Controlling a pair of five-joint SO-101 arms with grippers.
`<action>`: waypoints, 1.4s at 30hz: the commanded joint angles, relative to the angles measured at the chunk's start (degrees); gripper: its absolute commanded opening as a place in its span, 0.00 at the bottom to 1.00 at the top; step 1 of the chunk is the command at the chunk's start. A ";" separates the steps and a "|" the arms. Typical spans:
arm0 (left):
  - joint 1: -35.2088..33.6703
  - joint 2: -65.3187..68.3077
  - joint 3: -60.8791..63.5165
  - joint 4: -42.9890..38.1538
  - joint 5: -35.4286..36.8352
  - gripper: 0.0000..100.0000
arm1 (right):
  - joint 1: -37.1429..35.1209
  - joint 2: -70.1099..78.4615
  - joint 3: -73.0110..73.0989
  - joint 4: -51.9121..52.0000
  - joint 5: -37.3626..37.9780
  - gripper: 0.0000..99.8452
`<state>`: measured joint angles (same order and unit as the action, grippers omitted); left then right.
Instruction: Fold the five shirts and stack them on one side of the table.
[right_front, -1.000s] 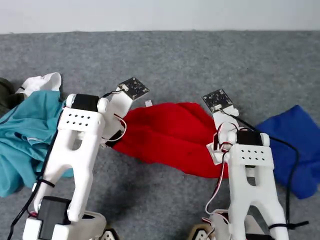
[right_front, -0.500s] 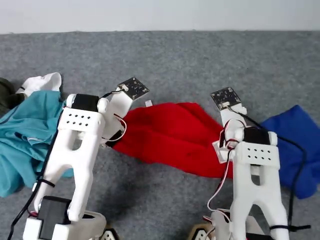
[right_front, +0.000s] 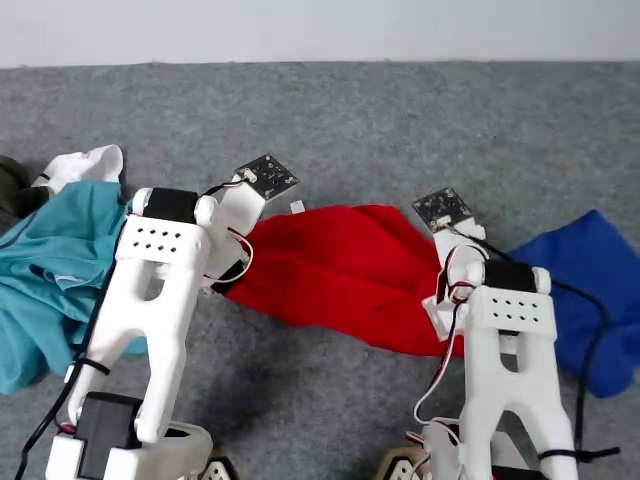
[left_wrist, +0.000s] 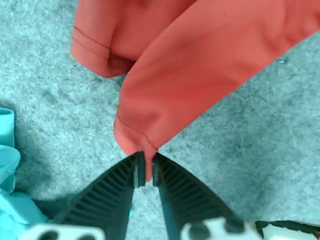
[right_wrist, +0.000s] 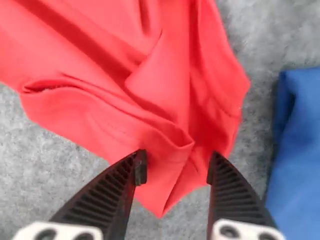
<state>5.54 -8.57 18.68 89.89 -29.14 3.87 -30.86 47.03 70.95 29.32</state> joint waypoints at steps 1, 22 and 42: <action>-0.44 -1.32 -0.04 -0.09 0.62 0.01 | 0.48 -0.84 0.79 -0.66 0.62 0.17; -0.79 -1.85 -3.47 -1.76 0.79 0.01 | 0.31 -1.45 -14.33 -11.30 -3.43 0.01; -6.86 -1.85 -22.99 -37.98 11.25 0.01 | 0.40 -0.04 -49.58 -26.68 -9.67 0.01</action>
<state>0.62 -8.57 -0.66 55.69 -18.42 3.87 -30.77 3.52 46.15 20.26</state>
